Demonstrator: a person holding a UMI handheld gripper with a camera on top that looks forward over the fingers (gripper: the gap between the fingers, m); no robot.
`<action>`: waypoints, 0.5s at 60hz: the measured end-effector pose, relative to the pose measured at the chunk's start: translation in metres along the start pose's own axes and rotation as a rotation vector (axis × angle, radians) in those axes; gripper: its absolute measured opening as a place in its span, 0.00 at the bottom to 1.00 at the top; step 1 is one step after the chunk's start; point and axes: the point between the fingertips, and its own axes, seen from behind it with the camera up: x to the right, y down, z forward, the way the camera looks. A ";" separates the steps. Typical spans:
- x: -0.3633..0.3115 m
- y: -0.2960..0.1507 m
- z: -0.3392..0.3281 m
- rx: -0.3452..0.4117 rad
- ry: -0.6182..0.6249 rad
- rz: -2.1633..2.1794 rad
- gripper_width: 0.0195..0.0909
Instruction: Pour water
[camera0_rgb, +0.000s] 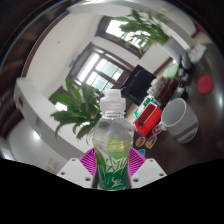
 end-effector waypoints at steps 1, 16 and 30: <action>-0.002 -0.003 0.002 0.005 -0.012 0.049 0.25; 0.003 -0.062 0.021 0.169 -0.138 0.757 0.24; 0.014 -0.073 0.030 0.206 -0.165 1.115 0.25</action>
